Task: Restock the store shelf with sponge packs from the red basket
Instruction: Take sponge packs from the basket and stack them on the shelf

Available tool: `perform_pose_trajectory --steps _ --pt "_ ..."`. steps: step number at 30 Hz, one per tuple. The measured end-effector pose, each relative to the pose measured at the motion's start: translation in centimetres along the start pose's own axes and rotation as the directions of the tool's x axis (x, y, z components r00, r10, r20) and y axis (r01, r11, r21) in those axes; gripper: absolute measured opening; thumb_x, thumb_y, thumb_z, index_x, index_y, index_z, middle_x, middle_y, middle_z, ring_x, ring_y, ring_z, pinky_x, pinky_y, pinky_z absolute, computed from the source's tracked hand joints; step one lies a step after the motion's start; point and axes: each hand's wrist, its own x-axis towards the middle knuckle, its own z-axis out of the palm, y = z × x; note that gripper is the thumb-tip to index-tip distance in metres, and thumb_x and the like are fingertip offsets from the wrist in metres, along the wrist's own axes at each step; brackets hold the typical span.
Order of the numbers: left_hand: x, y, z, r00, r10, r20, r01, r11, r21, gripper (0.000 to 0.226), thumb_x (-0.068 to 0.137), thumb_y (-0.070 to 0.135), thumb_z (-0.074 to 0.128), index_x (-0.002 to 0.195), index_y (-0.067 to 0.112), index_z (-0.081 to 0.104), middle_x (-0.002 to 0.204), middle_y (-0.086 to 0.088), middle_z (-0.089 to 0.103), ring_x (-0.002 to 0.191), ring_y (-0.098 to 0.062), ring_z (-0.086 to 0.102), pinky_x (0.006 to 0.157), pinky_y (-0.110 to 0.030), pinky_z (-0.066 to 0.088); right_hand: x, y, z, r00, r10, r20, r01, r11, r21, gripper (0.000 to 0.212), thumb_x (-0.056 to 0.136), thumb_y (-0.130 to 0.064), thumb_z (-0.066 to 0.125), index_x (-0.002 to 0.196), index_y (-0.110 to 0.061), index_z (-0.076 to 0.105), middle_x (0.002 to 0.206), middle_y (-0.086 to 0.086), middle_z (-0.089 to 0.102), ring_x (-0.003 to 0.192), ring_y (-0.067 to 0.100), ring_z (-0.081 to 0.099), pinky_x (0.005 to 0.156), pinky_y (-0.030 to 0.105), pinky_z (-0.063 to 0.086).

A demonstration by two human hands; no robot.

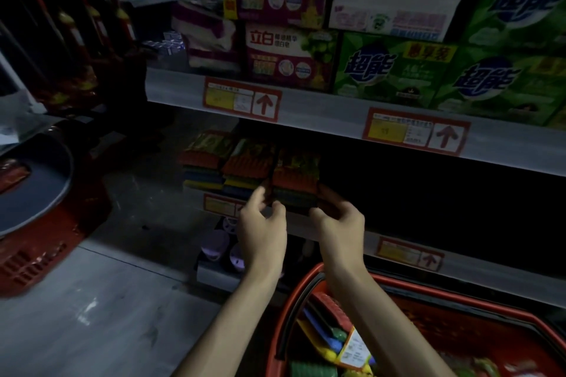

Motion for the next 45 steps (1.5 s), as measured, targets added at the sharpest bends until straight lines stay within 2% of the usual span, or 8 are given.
perform_pose_trajectory --steps 10,16,20,26,29,33,38,45 --pt "0.2 -0.1 -0.2 0.999 -0.047 -0.002 0.047 0.998 -0.044 0.048 0.101 0.008 0.059 0.147 0.014 0.052 0.100 0.019 0.054 0.090 0.007 0.055 0.071 -0.010 0.041 0.2 0.9 -0.2 1.000 0.017 0.020 -0.015 0.997 -0.076 0.056 0.086 -0.028 0.067 0.141 -0.023 0.058 0.115 0.016 0.073 0.107 0.042 0.070 0.092 0.055 0.059" --pt "0.6 0.0 -0.6 0.998 -0.062 -0.006 0.061 0.997 -0.055 0.046 0.100 0.007 0.059 0.146 0.015 0.053 0.097 0.026 0.051 0.088 0.010 0.054 0.069 -0.009 0.039 0.3 1.1 -0.6 1.000 -0.001 0.025 0.004 0.995 -0.103 0.030 0.092 -0.016 0.067 0.112 -0.037 0.062 0.101 0.009 0.075 0.097 0.032 0.072 0.088 0.049 0.059" --pt "0.8 -0.1 -0.7 0.998 -0.067 -0.005 0.067 0.996 -0.063 0.046 0.101 0.008 0.059 0.145 0.016 0.053 0.098 0.023 0.054 0.087 0.011 0.054 0.068 -0.009 0.040 0.3 1.2 -1.0 0.999 -0.014 0.039 0.019 0.992 -0.122 0.034 0.095 -0.015 0.066 0.128 -0.021 0.066 0.102 0.000 0.073 0.091 0.014 0.070 0.083 0.039 0.061" --pt "0.4 0.3 -1.1 0.999 -0.041 0.008 0.042 0.997 -0.061 0.044 0.100 0.006 0.059 0.143 0.017 0.054 0.110 0.013 0.058 0.094 0.006 0.056 0.070 -0.010 0.041 0.1 1.1 -1.7 0.995 -0.051 0.084 0.064 0.986 -0.153 0.033 0.097 -0.012 0.064 0.120 -0.035 0.060 0.086 -0.012 0.069 0.069 0.006 0.063 0.065 0.028 0.054" --pt "0.0 0.4 -1.5 0.999 -0.031 0.030 0.032 0.998 -0.045 0.039 0.099 0.004 0.059 0.135 0.020 0.057 0.116 0.006 0.062 0.096 0.003 0.059 0.071 -0.012 0.043 0.3 0.9 -2.4 0.993 -0.075 0.095 0.094 0.973 -0.209 0.033 0.094 -0.010 0.065 0.123 -0.027 0.067 0.087 -0.015 0.070 0.070 0.004 0.065 0.071 0.034 0.059" --pt "-1.5 0.5 -2.4 0.994 0.002 0.108 0.001 1.000 -0.030 0.035 0.097 0.001 0.062 0.120 0.027 0.062 0.114 0.006 0.067 0.100 -0.002 0.064 0.073 -0.015 0.047 0.1 0.4 -3.8 0.978 -0.136 0.161 0.174 0.952 -0.252 0.034 0.093 -0.008 0.068 0.124 -0.020 0.070 0.100 -0.021 0.068 0.086 -0.012 0.065 0.083 0.018 0.057" --pt "-4.7 0.9 -3.3 0.967 0.055 0.249 -0.073 0.995 0.062 0.042 0.092 -0.003 0.064 0.105 0.037 0.064 0.107 0.006 0.070 0.099 -0.006 0.067 0.079 -0.018 0.050 -1.3 -0.5 -7.1 0.948 -0.217 0.235 0.293 0.884 -0.366 0.037 0.092 -0.019 0.074 0.128 -0.021 0.069 0.112 -0.017 0.066 0.110 0.001 0.064 0.096 0.025 0.053" --pt "-11.3 0.6 -4.4 0.859 0.141 0.492 -0.253 0.953 0.167 0.037 0.092 0.013 0.072 0.115 0.041 0.063 0.111 0.012 0.069 0.102 0.004 0.065 0.084 -0.019 0.051 -4.0 -0.9 -17.1 0.851 -0.276 0.447 0.518 0.585 -0.625 0.059 0.083 -0.034 0.082 0.137 -0.022 0.063 0.136 -0.003 0.063 0.127 0.015 0.059 0.102 0.026 0.045"
